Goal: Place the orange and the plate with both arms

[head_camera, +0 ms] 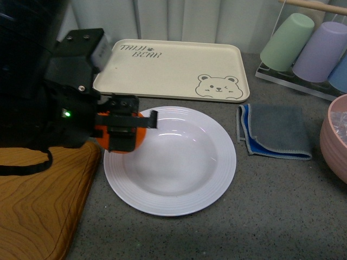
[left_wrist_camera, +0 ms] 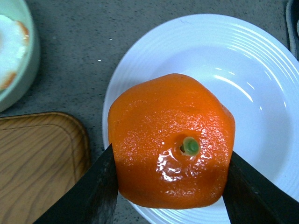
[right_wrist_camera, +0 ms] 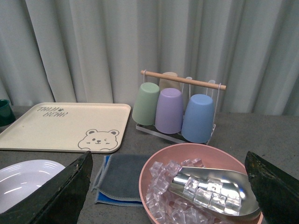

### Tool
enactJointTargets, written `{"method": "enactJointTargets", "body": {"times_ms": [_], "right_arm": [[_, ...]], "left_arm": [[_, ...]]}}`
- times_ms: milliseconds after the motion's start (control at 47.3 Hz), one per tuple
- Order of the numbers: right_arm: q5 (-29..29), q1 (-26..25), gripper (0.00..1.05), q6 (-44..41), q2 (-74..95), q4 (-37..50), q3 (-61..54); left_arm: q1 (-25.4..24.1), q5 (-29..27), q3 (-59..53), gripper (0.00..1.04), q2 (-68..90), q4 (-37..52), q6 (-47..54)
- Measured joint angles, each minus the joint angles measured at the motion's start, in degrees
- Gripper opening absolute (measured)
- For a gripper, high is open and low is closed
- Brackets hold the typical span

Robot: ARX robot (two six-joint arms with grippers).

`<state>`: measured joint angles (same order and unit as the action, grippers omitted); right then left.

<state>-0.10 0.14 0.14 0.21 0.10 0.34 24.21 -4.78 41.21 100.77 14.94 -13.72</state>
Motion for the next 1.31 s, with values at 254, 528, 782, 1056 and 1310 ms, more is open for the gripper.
{"method": "enactJointTargets", "body": {"times_ms": [254,528,782,1056,1310], "right_arm": [[0.0,0.0,0.95,0.0,0.0,0.0,0.0],[0.0,0.0,0.95,0.0,0.02,0.0,0.0],[0.0,0.0,0.95,0.0,0.0,0.0,0.0],[0.0,0.0,0.95,0.0,0.0,0.0,0.0],[0.0,0.0,0.95,0.0,0.0,0.0,0.0]], "left_arm": [[5.22,-1.05,4.15,0.52,6.91,0.55,-0.57],[7.41,-1.75,8.0,0.52,12.0,0.96,-1.4],[7.93,-2.58,9.81,0.52,15.19,0.68,-1.46],[8.11,-2.56,10.14,0.8,15.32,0.31,-1.88],[7.13,-2.64,7.13,0.98,10.12,2.8,-2.19]]}}
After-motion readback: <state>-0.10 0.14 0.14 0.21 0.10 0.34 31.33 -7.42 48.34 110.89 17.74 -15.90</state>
